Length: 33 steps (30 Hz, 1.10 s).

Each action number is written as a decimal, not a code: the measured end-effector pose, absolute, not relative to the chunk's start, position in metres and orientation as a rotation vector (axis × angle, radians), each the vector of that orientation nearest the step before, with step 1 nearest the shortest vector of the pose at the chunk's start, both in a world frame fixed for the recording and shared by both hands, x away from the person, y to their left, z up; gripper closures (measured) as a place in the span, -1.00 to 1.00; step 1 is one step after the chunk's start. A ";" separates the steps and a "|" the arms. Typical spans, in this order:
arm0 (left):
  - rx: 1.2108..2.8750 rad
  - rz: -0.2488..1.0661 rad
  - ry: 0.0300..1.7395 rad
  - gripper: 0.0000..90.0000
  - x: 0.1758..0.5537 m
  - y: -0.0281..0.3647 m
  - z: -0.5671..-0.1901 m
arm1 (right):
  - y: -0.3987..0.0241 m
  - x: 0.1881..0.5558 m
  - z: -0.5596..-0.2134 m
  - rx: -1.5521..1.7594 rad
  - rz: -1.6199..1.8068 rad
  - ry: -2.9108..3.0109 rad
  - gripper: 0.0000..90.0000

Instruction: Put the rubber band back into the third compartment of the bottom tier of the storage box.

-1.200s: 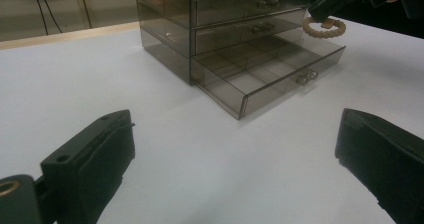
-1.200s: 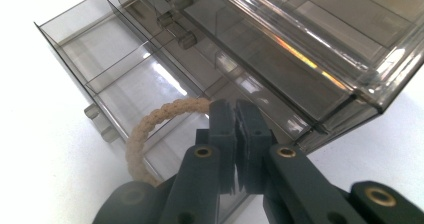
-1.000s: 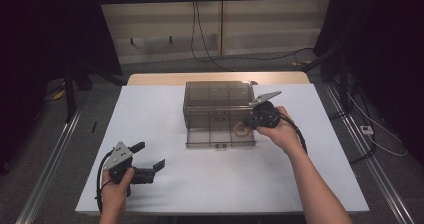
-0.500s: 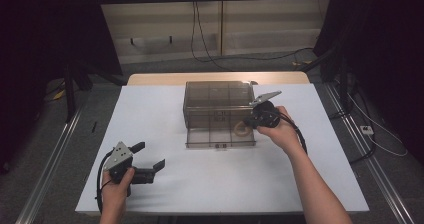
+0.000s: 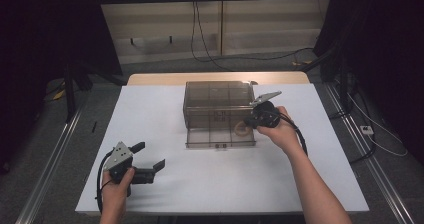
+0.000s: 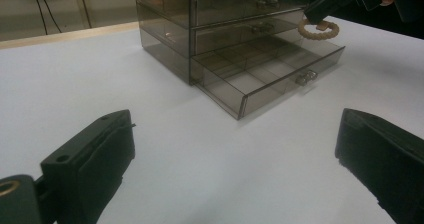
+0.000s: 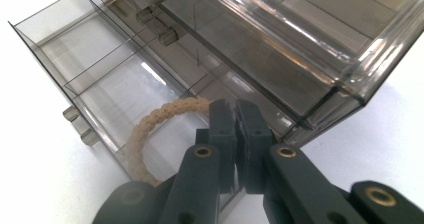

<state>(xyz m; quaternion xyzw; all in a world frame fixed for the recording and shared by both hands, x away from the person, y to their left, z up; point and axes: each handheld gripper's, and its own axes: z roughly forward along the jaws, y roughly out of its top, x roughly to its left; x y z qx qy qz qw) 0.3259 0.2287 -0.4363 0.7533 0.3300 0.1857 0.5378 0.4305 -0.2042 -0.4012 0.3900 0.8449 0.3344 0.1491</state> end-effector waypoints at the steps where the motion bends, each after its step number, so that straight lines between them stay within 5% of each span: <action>1: 1.791 0.442 0.786 -0.94 0.326 0.229 -0.436 | -0.204 0.430 -0.402 1.123 0.960 2.427 0.93; 33: 1.794 0.449 0.783 -0.94 0.326 0.230 -0.436 | -0.205 0.431 -0.416 1.139 0.934 2.419 0.92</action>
